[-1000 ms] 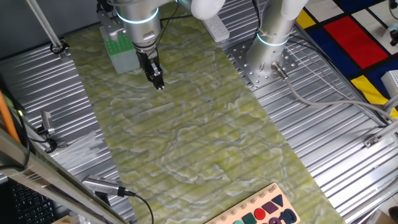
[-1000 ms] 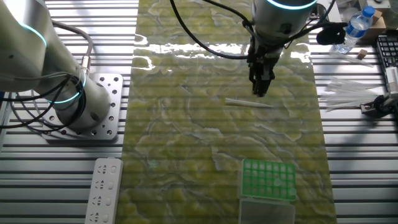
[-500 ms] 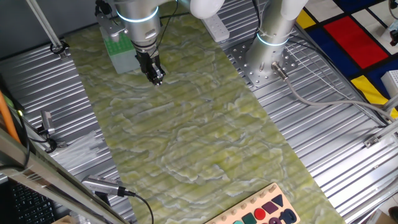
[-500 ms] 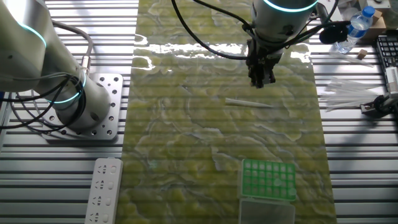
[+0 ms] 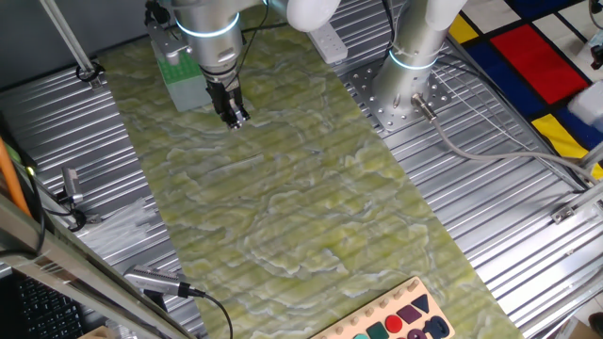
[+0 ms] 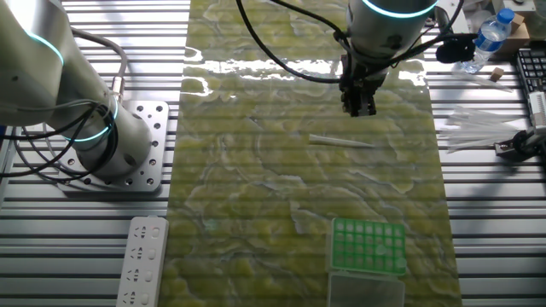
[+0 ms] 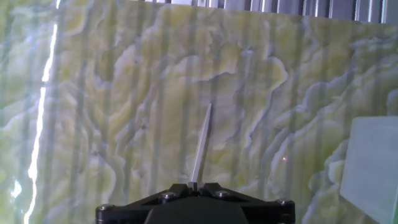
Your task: Insert a large pipette tip into the holder for large pipette tips
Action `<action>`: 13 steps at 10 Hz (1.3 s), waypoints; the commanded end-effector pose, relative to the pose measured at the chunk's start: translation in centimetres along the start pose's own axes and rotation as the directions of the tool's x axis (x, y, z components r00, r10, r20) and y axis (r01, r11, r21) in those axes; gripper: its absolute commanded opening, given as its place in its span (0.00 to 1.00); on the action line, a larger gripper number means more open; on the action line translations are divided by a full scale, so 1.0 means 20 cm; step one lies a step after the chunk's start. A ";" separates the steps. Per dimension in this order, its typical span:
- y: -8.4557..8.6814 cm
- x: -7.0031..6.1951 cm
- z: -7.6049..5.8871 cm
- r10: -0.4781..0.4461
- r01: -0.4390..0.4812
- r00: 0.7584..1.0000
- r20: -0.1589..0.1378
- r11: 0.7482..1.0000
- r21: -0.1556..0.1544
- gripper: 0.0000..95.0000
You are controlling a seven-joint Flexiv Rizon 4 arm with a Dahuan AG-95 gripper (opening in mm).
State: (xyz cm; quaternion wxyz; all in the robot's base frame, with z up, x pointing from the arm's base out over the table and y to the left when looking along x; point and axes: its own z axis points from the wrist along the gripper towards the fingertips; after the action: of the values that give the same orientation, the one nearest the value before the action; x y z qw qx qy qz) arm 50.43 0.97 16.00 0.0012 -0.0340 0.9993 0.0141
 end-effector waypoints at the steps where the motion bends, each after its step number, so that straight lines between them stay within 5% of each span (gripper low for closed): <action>1: 0.03 -0.03 0.02 0.064 -0.064 0.998 -0.012 0.998 0.008 0.00; 3: 0.06 -0.05 0.08 0.089 -0.089 0.996 -0.026 0.996 0.016 0.00; 6: 0.07 -0.06 0.20 0.173 -0.173 0.981 -0.087 0.985 0.009 0.00; 9: 0.07 -0.06 0.33 0.112 -0.113 0.989 -0.096 0.993 -0.013 0.00; 13: 0.07 -0.06 0.43 0.187 -0.188 0.978 -0.091 0.982 0.000 0.00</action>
State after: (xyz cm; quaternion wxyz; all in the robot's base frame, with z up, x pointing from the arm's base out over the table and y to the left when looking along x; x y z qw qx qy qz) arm 51.70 2.77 7.07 -0.0445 0.0393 0.9980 0.0208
